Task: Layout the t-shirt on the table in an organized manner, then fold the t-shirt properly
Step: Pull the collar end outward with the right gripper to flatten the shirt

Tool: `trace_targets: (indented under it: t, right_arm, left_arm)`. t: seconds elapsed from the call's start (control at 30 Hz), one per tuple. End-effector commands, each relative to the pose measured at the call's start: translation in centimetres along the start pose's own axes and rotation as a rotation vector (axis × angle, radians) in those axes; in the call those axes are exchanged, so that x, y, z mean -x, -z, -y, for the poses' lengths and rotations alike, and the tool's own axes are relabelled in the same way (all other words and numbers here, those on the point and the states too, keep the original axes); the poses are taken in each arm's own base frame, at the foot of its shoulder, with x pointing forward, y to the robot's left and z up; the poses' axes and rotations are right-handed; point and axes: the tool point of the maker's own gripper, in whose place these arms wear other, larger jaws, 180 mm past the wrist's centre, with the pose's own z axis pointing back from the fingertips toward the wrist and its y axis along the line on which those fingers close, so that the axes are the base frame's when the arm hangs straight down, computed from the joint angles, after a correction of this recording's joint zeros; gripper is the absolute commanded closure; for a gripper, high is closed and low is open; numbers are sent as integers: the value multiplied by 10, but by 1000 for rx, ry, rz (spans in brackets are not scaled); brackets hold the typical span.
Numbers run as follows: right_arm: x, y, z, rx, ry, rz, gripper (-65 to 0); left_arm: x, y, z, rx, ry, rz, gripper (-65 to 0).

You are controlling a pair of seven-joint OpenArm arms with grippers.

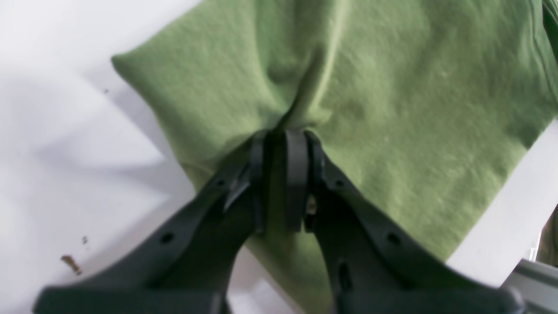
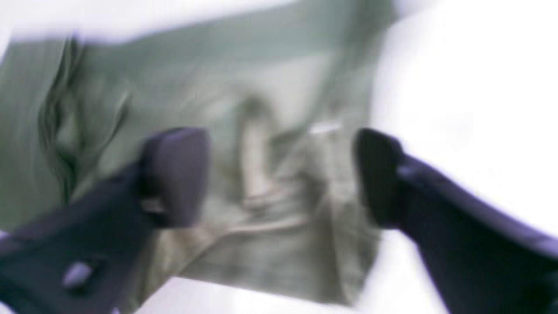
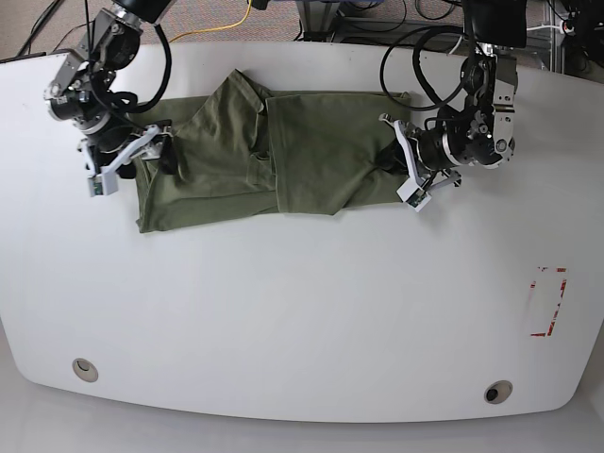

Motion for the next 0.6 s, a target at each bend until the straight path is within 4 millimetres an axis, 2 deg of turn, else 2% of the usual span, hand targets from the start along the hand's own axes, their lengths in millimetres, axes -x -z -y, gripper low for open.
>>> trace_targets:
  t: [0.0, 0.1, 0.33, 0.57]
  right_arm:
    - [-24, -13, 15, 11, 8, 64, -650]
    - [-20, -14, 31, -2, 67, 48, -650]
    - [-4, 7, 57, -128, 258, 25, -650]
    - [3, 16, 74, -158, 360, 26, -650]
  left_arm:
    - [35, -7, -21, -85, 24, -163, -56]
    - [37, -10, -26, -93, 29, -170, -56]
    - [35, -12, -29, -100, 34, -169, -56]
    - [32, -12, -30, -103, 38, -165, -56]
